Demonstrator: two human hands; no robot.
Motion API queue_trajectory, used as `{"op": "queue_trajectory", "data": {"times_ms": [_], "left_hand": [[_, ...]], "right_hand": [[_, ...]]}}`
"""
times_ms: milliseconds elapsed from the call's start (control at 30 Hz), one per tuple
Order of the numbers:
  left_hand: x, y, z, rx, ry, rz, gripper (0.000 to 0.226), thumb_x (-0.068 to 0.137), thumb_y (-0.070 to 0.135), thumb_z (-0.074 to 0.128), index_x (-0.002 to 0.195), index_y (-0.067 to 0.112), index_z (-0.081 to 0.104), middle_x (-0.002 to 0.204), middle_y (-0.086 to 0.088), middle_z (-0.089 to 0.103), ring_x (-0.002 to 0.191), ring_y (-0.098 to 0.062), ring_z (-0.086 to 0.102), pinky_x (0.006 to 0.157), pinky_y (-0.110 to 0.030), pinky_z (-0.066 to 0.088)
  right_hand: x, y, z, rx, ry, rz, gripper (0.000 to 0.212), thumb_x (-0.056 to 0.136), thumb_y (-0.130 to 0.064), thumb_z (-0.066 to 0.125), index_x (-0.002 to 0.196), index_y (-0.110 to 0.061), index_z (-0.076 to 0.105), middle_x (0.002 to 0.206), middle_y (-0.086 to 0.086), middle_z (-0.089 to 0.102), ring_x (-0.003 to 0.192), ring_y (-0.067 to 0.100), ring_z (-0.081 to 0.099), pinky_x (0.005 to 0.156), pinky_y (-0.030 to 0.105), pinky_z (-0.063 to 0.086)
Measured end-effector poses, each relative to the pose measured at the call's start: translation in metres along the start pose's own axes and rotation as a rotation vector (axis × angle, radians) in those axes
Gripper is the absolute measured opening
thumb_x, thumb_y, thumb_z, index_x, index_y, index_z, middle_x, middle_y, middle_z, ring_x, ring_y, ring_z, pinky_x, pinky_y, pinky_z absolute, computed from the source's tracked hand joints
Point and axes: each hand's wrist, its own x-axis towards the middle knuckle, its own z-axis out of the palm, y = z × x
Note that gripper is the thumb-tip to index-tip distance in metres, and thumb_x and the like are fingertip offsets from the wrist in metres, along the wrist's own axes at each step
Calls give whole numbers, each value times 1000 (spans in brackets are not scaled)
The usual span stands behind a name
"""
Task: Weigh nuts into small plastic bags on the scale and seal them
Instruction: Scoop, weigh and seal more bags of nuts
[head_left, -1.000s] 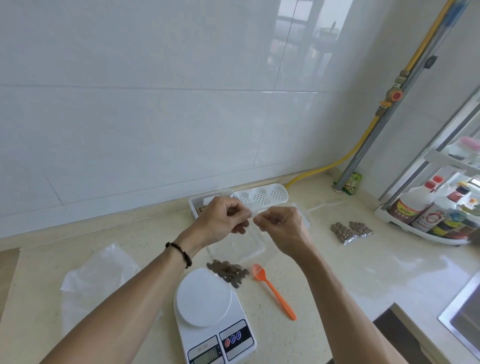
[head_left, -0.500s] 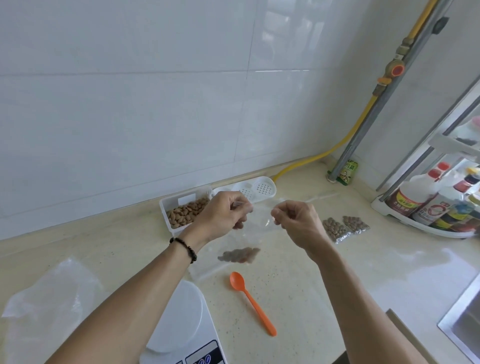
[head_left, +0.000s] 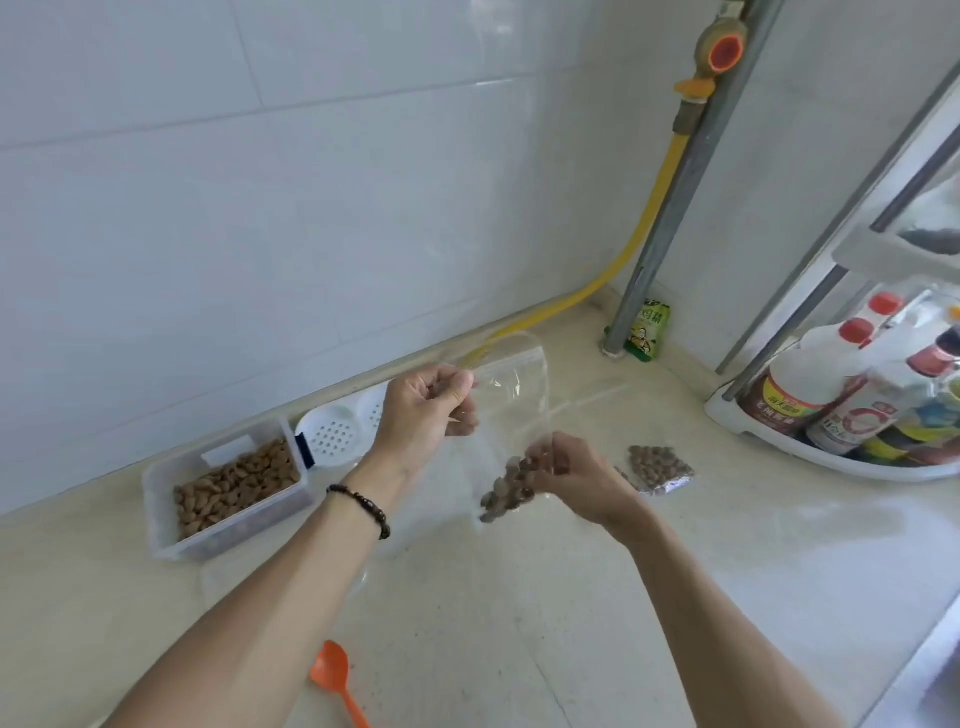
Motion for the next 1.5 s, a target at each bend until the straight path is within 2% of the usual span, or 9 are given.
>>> {"op": "queue_trajectory", "data": {"times_ms": [100, 233, 567, 767, 900, 967, 1100, 1233, 1500], "left_hand": [[33, -20, 34, 97, 78, -13, 15, 91, 16, 66, 79, 9, 72, 62, -3, 63, 61, -15, 63, 63, -29, 57], [78, -53, 81, 410, 64, 13, 32, 86, 26, 71, 56, 19, 64, 52, 8, 58, 55, -11, 56, 68, -34, 54], [154, -122, 180, 606, -51, -74, 36, 80, 32, 74, 63, 2, 61, 65, -11, 67, 58, -21, 57, 60, -32, 51], [169, -143, 197, 741, -122, -94, 30, 82, 30, 71, 68, 5, 62, 65, -4, 62, 66, -24, 61, 55, -28, 44], [168, -147, 199, 906, -155, -18, 30, 82, 29, 70, 63, 17, 51, 65, 2, 54, 63, -23, 55, 50, -28, 36], [165, -144, 198, 973, -136, 19, 20, 82, 35, 72, 83, 21, 57, 88, 3, 54, 72, -20, 54, 57, -27, 38], [154, -138, 182, 963, -95, 73, 61, 82, 43, 72, 132, 17, 48, 128, -6, 46, 108, -24, 55, 78, -40, 51], [127, -130, 140, 966, -14, 143, 58, 87, 46, 65, 133, 14, 48, 125, -10, 51, 115, -28, 50, 91, -44, 45], [60, -129, 9, 1121, 137, 58, 47, 89, 18, 61, 134, 13, 48, 130, -12, 52, 120, -32, 47, 95, -41, 38]], "right_hand": [[5, 30, -38, 21, 130, 98, 14, 79, -13, 77, 88, -15, 65, 79, 6, 68, 72, 24, 66, 73, 42, 57], [14, 63, -92, 13, 333, 198, 22, 77, -18, 83, 79, -12, 62, 70, -1, 56, 64, 16, 51, 56, 28, 42], [51, 134, -156, -160, 484, 357, 27, 76, -23, 83, 73, -18, 57, 71, -2, 57, 68, 20, 55, 61, 34, 47], [58, 152, -159, -220, 493, 436, 31, 79, -35, 79, 95, -12, 67, 80, -2, 63, 72, 17, 59, 60, 28, 48], [60, 158, -157, -291, 481, 432, 41, 82, -34, 76, 113, -8, 67, 101, 5, 67, 95, 23, 62, 78, 35, 53], [59, 157, -156, -350, 496, 415, 47, 82, -36, 75, 119, -8, 65, 112, 9, 66, 105, 26, 60, 85, 39, 53], [58, 139, -143, -478, 534, 315, 47, 85, -42, 68, 120, -11, 64, 120, 13, 60, 114, 32, 50, 90, 43, 47], [73, 100, -100, -553, 412, 157, 49, 88, -48, 63, 124, -14, 61, 127, 8, 56, 116, 27, 48, 89, 39, 44], [107, 38, 17, -484, 153, -53, 53, 89, -51, 62, 128, -15, 57, 129, 5, 57, 121, 26, 48, 97, 39, 42]]}}
